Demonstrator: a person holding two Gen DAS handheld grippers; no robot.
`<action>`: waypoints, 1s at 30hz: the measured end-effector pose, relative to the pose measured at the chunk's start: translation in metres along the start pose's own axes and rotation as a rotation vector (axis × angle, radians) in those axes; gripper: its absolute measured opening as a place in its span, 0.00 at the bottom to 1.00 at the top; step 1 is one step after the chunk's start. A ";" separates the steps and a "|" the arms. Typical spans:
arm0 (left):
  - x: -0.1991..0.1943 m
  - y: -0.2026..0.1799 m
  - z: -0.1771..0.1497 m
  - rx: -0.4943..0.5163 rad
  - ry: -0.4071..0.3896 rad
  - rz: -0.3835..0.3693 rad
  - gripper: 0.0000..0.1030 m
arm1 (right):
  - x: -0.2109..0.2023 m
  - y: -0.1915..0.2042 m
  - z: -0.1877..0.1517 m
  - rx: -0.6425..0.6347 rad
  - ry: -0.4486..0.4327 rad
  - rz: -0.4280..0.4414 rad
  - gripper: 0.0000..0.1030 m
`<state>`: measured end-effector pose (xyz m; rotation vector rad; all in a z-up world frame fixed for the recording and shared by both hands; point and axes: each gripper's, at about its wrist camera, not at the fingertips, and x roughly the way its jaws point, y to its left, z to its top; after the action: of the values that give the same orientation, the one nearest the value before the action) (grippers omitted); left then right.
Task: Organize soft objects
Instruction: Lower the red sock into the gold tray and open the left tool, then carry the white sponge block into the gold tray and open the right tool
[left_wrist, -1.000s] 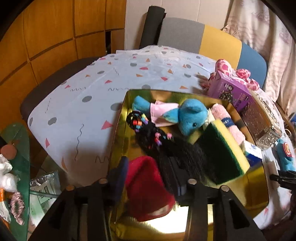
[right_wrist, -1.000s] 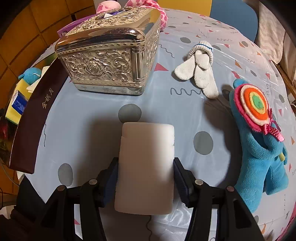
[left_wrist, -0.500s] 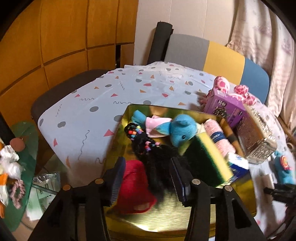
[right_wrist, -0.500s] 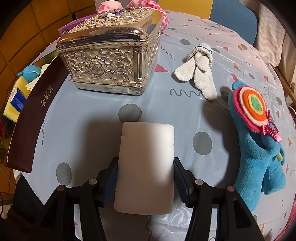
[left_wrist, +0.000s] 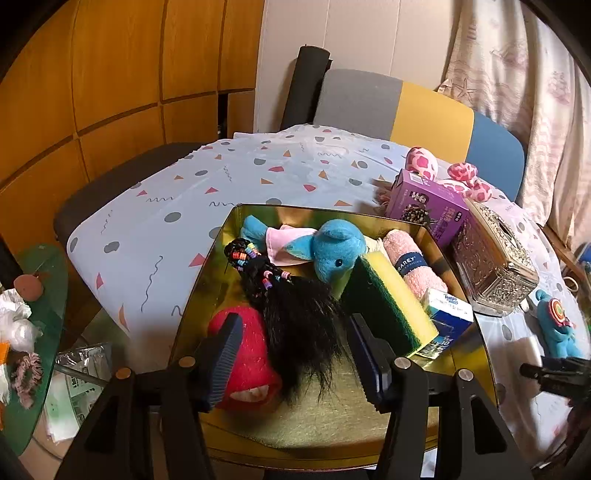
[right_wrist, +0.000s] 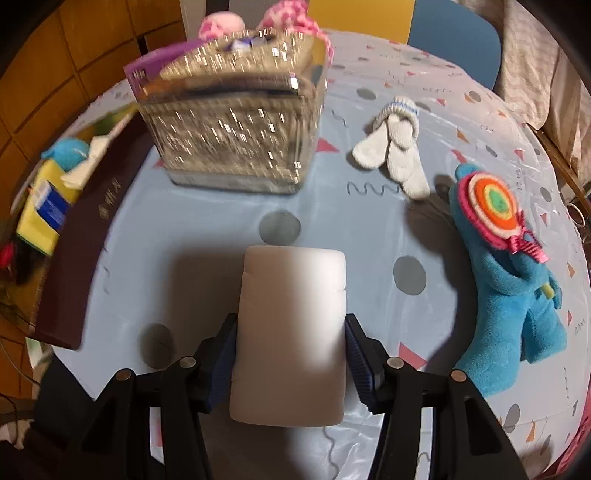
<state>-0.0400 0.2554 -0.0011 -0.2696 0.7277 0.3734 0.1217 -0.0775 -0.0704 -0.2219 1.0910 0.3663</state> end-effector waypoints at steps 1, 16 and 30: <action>0.000 0.001 0.000 -0.003 -0.001 0.000 0.57 | -0.007 0.001 0.002 0.010 -0.019 0.010 0.54; -0.004 0.014 0.000 -0.034 -0.013 -0.006 0.57 | -0.092 0.123 0.040 -0.200 -0.221 0.329 0.54; -0.013 0.081 0.010 -0.185 -0.051 0.110 0.57 | -0.053 0.244 0.050 -0.411 -0.120 0.473 0.54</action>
<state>-0.0773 0.3282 0.0063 -0.3941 0.6601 0.5518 0.0444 0.1546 0.0000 -0.2998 0.9338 1.0186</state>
